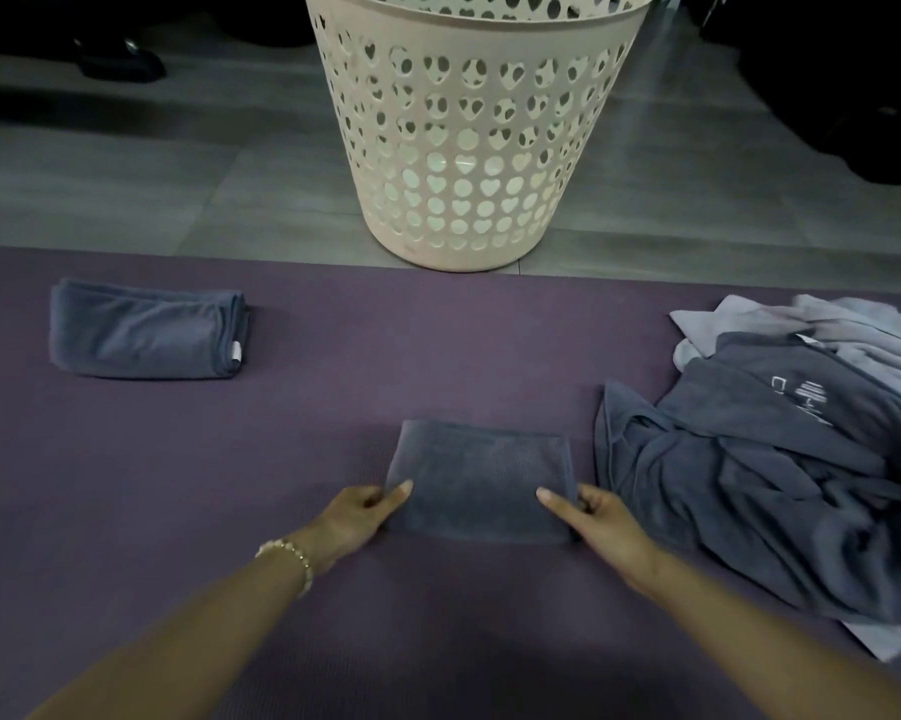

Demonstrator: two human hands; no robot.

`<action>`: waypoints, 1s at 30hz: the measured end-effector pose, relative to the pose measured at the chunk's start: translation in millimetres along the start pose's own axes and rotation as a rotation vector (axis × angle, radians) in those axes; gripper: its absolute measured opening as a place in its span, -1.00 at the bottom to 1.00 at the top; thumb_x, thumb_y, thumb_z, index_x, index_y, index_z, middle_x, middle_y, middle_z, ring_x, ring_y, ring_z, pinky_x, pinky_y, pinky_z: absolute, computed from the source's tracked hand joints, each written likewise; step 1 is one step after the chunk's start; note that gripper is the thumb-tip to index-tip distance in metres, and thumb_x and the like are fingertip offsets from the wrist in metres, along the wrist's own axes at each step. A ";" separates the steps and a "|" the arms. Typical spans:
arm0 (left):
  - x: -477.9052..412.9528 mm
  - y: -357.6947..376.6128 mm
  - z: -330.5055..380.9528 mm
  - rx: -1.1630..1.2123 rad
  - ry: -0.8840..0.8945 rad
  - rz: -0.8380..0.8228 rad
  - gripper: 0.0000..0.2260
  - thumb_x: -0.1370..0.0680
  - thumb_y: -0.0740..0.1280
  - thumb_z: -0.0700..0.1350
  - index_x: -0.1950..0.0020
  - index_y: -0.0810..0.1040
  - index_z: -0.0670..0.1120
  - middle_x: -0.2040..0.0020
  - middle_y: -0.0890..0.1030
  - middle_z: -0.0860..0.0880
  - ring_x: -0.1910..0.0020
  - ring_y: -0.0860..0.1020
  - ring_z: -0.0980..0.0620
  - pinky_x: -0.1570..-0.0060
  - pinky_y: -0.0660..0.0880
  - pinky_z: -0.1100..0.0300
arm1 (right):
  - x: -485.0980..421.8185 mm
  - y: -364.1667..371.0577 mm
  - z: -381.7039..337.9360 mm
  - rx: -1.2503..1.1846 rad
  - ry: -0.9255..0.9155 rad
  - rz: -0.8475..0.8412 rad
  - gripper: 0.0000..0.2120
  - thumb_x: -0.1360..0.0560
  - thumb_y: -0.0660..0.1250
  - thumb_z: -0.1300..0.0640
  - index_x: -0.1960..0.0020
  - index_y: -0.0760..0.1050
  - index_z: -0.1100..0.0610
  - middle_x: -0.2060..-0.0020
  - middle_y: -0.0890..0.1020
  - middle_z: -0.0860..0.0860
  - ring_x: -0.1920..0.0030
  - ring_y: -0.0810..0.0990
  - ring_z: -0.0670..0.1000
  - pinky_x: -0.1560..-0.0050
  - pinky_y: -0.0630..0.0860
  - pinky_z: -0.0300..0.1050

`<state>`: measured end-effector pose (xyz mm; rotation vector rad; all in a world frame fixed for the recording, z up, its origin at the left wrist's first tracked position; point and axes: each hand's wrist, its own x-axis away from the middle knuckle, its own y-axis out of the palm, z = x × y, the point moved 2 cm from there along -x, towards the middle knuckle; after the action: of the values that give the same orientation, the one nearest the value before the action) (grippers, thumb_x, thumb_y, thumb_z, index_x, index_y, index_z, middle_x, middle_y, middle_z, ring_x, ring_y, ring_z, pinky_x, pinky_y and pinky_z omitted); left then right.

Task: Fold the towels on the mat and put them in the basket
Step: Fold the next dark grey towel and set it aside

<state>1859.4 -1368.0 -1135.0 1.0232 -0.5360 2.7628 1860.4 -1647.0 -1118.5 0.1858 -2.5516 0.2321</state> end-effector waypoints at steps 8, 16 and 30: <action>-15.7 2.5 39.7 -0.084 0.225 0.240 -0.57 -0.49 0.33 0.18 -0.20 0.39 -0.07 0.00 0.52 0.06 -0.03 0.52 0.03 -0.05 0.45 0.18 | -23.3 11.9 -27.3 0.034 -0.035 0.083 -0.57 -0.43 0.37 -0.19 -0.18 0.44 0.03 -0.05 0.60 -0.09 -0.04 0.59 -0.11 0.06 0.50 -0.28; -29.0 5.9 35.7 0.007 0.331 0.225 -0.83 -0.57 0.29 0.03 0.03 0.53 -0.07 0.15 0.61 0.02 0.12 0.57 0.07 0.12 0.45 0.29 | -16.8 11.8 -23.8 -0.110 -0.060 0.096 -0.85 -0.51 0.36 0.02 -0.04 0.55 0.04 0.08 0.67 -0.09 0.13 0.66 -0.19 0.26 0.52 -0.40; -18.1 39.4 43.5 -0.827 0.751 0.528 -0.64 -0.61 0.07 0.00 -0.37 0.44 0.02 -0.27 0.49 -0.04 -0.32 0.42 -0.11 -0.36 0.26 -0.05 | -36.9 16.7 -8.4 0.173 0.002 0.296 -0.73 -0.48 0.40 0.00 -0.04 0.42 0.13 0.14 0.56 -0.06 -0.05 0.59 0.08 0.02 0.45 -0.15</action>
<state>1889.1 -1421.1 -1127.1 -0.3675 -1.7324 2.5292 1892.4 -1625.9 -1134.0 -0.1294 -2.5490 0.5660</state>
